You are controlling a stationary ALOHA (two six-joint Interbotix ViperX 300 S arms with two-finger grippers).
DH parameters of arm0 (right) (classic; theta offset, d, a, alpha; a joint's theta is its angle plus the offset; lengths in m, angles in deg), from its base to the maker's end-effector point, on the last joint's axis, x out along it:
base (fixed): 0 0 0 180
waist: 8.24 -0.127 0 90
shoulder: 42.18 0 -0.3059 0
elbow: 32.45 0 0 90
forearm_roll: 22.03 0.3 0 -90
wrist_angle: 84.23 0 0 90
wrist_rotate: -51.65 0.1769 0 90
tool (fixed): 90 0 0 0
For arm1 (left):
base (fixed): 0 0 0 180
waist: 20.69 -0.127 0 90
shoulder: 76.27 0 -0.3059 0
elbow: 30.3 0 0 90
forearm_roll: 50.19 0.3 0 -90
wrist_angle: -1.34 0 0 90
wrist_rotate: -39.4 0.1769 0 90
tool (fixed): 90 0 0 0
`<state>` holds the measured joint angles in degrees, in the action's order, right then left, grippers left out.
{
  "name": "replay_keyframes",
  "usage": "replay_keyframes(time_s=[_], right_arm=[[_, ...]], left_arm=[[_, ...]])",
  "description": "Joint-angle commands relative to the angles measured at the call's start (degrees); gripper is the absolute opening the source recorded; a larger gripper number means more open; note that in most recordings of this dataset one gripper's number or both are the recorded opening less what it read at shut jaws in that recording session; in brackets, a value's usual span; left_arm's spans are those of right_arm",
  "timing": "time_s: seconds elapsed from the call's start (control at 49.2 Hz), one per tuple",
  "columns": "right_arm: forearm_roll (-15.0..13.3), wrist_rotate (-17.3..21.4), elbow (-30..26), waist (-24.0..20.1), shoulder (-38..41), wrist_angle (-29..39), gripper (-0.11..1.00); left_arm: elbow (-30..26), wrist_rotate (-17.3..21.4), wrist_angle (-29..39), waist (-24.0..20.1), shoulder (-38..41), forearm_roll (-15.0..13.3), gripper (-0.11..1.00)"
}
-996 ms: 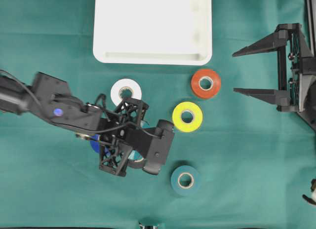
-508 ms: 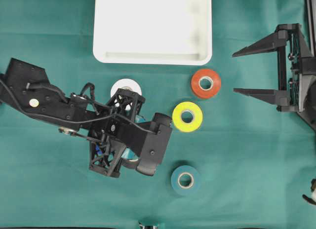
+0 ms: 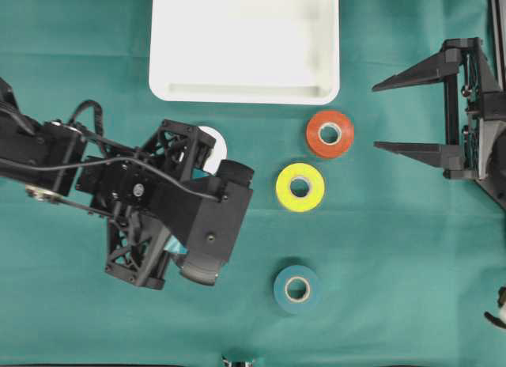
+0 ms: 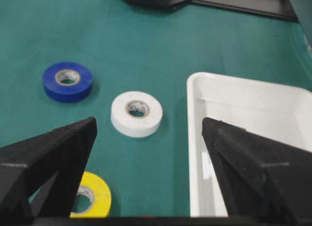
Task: Pick up the tape from a random location and place it into the white case.
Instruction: 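Lift the black tape roll and carry it toward the white tray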
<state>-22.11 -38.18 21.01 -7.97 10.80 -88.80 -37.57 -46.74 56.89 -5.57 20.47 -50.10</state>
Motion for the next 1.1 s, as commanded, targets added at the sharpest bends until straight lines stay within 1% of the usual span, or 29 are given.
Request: replay_keyframes(time_s=[0.0,0.244,1.077], right_arm=[[0.18,0.09,-1.58,0.0,0.18,-0.26,0.91],[0.18,0.09,-1.58,0.09,0.18,0.0,0.91],[0.18,0.09,-1.85,0.0,0.18,0.62,0.91]], left_arm=[[-2.29,0.0,0.97,0.18,-2.02,0.09,0.18],[-3.16,0.0,1.76,0.18,-2.37,0.18,0.18],[-2.9,0.0,2.2,0.18,-2.46,0.18,0.18]])
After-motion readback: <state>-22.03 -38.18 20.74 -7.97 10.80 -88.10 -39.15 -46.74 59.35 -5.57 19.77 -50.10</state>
